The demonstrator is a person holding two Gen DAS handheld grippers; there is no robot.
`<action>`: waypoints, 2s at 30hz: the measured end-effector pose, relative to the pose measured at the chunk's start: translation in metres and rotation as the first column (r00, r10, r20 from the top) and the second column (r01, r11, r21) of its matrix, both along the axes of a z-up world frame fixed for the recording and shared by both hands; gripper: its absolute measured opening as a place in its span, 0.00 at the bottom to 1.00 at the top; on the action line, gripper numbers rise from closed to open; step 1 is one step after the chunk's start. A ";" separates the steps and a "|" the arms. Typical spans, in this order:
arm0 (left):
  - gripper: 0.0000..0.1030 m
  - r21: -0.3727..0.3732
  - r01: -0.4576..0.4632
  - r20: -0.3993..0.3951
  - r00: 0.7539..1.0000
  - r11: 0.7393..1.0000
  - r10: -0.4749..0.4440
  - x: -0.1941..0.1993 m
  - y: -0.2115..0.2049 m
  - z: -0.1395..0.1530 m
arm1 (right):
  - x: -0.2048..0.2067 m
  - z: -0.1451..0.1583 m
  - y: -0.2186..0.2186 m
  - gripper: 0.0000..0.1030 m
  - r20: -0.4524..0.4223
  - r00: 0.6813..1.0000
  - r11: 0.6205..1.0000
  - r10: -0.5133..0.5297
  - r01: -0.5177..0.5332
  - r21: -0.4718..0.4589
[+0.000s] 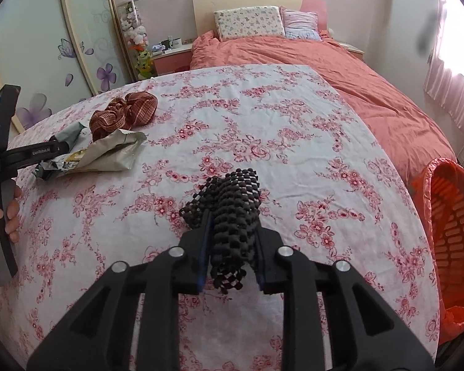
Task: Collect trash
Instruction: 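Grasp the black mesh pad with the right tool while the left tool grasps the navy snack bag, then carry the mesh pad and navy snack bag toward the red basket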
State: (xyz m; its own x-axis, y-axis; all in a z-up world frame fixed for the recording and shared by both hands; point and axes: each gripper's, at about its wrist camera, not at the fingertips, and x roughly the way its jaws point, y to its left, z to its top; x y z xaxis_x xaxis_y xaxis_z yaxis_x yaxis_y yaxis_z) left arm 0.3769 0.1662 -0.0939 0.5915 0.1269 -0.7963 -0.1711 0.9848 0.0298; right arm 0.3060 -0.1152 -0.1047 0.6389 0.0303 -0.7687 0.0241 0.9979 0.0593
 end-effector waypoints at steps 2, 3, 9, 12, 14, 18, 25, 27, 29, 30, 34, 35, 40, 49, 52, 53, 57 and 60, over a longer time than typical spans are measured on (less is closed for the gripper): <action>0.45 -0.011 -0.005 -0.003 1.000 1.000 0.005 -0.002 0.000 0.002 | 0.000 0.000 -0.001 0.18 -0.004 1.000 1.000 0.005 -0.005 0.012; 0.44 -0.009 -0.009 -0.001 1.000 1.000 0.009 -0.006 0.001 0.003 | -0.001 0.001 -0.003 0.17 -0.005 1.000 1.000 0.006 -0.006 0.031; 0.43 -0.023 -0.020 0.025 0.999 1.000 0.021 -0.044 0.006 0.010 | -0.014 0.007 -0.005 0.13 0.014 1.000 0.999 0.006 -0.007 0.047; 0.43 -0.017 0.001 0.044 0.999 1.000 0.000 -0.072 0.002 0.015 | -0.021 0.008 -0.007 0.13 0.019 1.000 0.999 0.006 -0.007 0.048; 0.43 -0.016 0.023 0.057 0.998 1.000 -0.022 -0.088 -0.004 0.018 | -0.025 0.006 -0.007 0.14 0.015 1.000 0.999 0.009 -0.010 0.049; 0.43 -0.027 0.075 0.057 0.996 0.997 -0.073 -0.118 -0.024 0.018 | -0.028 0.001 -0.006 0.21 0.006 1.000 0.999 0.003 -0.003 0.044; 0.44 -0.035 0.135 0.042 0.990 0.990 -0.134 -0.126 -0.050 0.014 | -0.030 0.000 -0.004 0.28 0.005 1.000 0.999 0.004 -0.005 0.040; 0.51 -0.041 0.143 0.035 0.989 0.989 -0.142 -0.126 -0.054 0.012 | -0.031 0.000 -0.004 0.31 0.004 1.000 0.999 0.004 -0.004 0.039; 0.54 -0.049 0.149 0.026 0.989 0.988 -0.148 -0.126 -0.057 0.009 | -0.030 -0.001 -0.006 0.34 -0.001 1.000 0.999 0.004 -0.004 0.047; 0.54 -0.048 0.151 0.023 0.988 0.987 -0.150 -0.127 -0.058 0.008 | -0.030 -0.001 -0.006 0.35 -0.003 1.000 0.999 0.002 -0.002 0.050; 0.54 -0.043 0.156 0.006 0.988 0.987 -0.156 -0.128 -0.063 0.002 | -0.031 -0.002 -0.007 0.37 -0.004 1.000 0.998 0.004 -0.004 0.060; 0.54 -0.044 0.157 0.003 0.988 0.987 -0.157 -0.128 -0.063 0.001 | -0.032 -0.002 -0.007 0.38 -0.004 1.000 0.998 0.009 -0.009 0.060; 0.54 -0.036 0.159 -0.003 0.987 0.987 -0.159 -0.132 -0.064 -0.002 | -0.036 -0.002 -0.002 0.42 -0.005 0.999 0.997 0.035 -0.035 0.064; 0.53 -0.034 0.159 0.014 0.987 0.987 -0.158 -0.134 -0.064 -0.002 | -0.037 -0.001 0.000 0.27 -0.001 0.999 0.997 0.041 -0.041 0.059; 0.47 -0.042 0.163 0.022 0.986 0.986 -0.163 -0.135 -0.063 -0.001 | -0.039 0.000 0.000 0.21 0.005 0.999 0.997 0.041 -0.041 0.058; 0.45 -0.042 0.165 0.026 0.986 0.985 -0.164 -0.135 -0.063 -0.001 | -0.039 0.000 0.000 0.20 0.005 0.999 0.997 0.041 -0.041 0.060; 0.40 -0.042 0.174 0.042 0.984 0.984 -0.172 -0.137 -0.062 0.002 | -0.041 0.003 0.000 0.15 0.011 0.999 0.997 0.043 -0.043 0.064; 0.39 -0.047 0.178 0.054 0.983 0.983 -0.175 -0.139 -0.063 0.007 | -0.043 0.007 0.001 0.14 0.019 0.999 0.996 0.049 -0.050 0.070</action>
State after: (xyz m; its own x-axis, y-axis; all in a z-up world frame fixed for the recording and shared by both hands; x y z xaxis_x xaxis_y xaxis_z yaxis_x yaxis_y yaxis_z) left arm 0.2378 0.1034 -0.0872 0.6398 -0.0231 -0.7682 0.0056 0.9997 -0.0254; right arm 0.2628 -0.1140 -0.0975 0.6486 0.1155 -0.7524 -0.0269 0.9913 0.1291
